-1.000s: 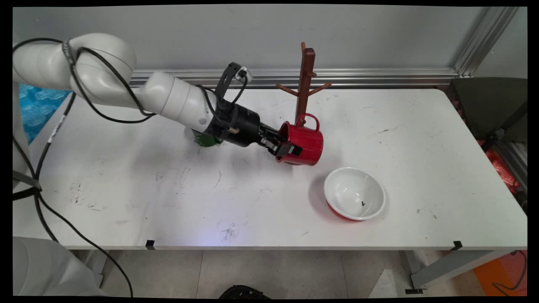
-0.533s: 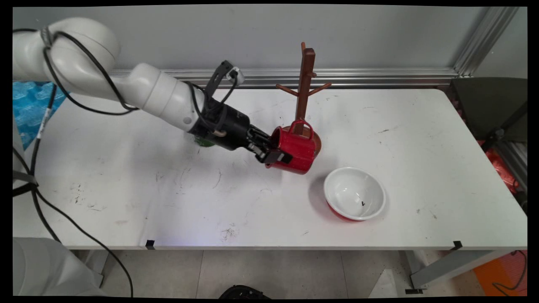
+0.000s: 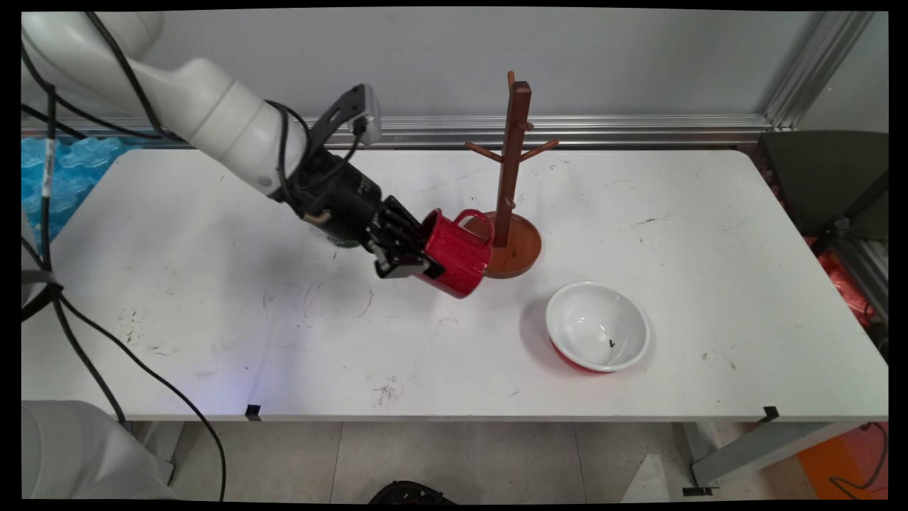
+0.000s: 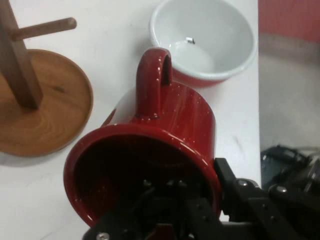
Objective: Place the picked object on the table
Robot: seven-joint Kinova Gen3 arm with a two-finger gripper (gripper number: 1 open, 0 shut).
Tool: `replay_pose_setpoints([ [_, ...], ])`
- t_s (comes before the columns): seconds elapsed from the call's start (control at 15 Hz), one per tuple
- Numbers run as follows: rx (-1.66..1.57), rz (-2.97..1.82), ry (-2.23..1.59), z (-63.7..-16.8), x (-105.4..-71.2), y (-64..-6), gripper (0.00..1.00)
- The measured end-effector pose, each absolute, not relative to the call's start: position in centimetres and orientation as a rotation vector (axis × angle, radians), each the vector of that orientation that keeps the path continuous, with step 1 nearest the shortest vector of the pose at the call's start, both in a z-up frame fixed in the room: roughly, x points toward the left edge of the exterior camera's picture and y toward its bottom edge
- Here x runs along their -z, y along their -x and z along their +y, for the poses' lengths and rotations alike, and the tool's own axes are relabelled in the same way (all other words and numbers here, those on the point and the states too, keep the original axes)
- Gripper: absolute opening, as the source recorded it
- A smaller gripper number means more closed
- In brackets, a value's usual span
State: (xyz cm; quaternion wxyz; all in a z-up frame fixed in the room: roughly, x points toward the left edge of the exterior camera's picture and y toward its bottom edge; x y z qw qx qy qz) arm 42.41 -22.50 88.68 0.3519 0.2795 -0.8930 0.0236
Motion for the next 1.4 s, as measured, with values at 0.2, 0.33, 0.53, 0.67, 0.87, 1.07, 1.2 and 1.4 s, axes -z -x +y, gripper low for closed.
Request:
replay_pose_setpoints([
  [0.2,-0.085,-2.393,-0.639,-22.6,-89.9,-43.2,0.00],
  [0.33,-0.095,-2.451,-0.581,-22.6,-90.4,-43.7,0.00],
  [0.53,-0.108,-2.539,-0.507,-22.7,-90.8,-44.5,0.00],
  [0.67,-0.117,-2.596,-0.475,-22.7,-91.0,-45.0,0.00],
  [0.87,-0.135,-2.659,-0.459,-22.9,-91.1,-45.5,0.00],
  [1.07,-0.162,-2.751,-0.440,-23.1,-91.1,-46.2,0.00],
  [1.2,-0.173,-2.793,-0.435,-23.2,-91.0,-46.5,0.00],
  [1.4,-0.187,-2.844,-0.428,-23.1,-90.5,-46.6,0.00],
])
